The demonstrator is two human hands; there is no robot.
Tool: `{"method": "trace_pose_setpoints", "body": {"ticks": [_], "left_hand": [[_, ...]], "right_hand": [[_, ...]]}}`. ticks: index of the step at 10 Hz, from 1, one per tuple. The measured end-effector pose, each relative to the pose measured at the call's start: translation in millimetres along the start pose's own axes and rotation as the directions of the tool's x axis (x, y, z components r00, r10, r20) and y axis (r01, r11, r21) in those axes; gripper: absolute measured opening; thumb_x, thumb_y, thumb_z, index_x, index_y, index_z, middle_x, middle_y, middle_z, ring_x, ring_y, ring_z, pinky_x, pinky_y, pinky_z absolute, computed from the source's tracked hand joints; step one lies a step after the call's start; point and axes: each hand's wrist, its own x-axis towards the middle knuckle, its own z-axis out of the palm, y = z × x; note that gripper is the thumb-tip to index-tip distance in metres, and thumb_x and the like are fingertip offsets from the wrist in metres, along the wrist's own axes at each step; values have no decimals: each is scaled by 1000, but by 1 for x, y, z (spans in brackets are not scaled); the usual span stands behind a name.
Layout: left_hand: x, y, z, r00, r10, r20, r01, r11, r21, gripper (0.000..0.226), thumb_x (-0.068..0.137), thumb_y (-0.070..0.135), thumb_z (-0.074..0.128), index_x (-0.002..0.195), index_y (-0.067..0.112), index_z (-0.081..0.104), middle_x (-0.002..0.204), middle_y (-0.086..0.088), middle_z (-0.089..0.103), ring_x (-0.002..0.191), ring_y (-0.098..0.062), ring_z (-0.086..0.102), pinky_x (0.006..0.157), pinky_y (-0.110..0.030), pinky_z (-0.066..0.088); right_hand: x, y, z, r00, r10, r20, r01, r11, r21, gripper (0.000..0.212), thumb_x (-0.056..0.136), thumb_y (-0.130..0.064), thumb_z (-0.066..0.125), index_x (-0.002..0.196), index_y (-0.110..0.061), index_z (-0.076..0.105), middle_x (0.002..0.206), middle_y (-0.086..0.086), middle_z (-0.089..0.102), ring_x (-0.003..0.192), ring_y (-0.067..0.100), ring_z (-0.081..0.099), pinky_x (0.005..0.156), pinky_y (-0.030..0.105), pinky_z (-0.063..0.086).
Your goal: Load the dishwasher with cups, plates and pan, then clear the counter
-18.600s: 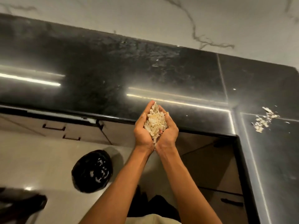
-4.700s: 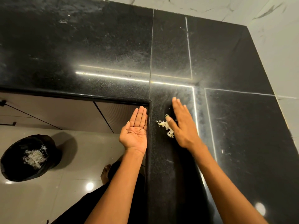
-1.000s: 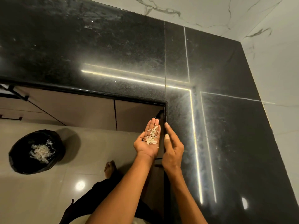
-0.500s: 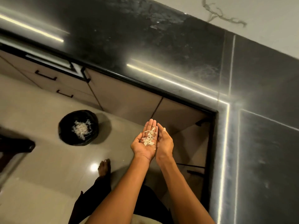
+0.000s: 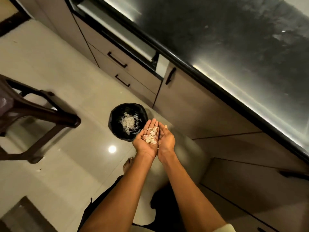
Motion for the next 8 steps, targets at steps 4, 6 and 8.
{"method": "trace_pose_setpoints", "body": {"ticks": [4,6,8], "left_hand": [[187,115,-36,982,136,-129,-133,991,36,44,99,19,31,128,1,59,124,-17,66,101,-31,67,82,-42,53],[313,157,-90,978,166,-123,-106,914,392,50,93,41,51,138,18,55,130,-9,65,118,-32,62,105,-48,46],[355,190,-116,975,90,-202,70,740,669,48,99,45,40,126,10,60,122,-5,66,113,-23,59,93,-35,48]], "right_hand": [[171,116,96,984,177,-38,-180,975,-132,32,107,-15,38,97,-5,67,89,8,75,82,19,71,72,29,58],[306,172,89,995,84,-47,-94,745,-661,45,109,-32,36,121,1,65,134,20,62,117,36,62,102,41,48],[384,208,76,990,-62,127,140,300,-944,53,108,-44,30,147,-14,49,149,14,50,136,35,47,115,48,36]]}}
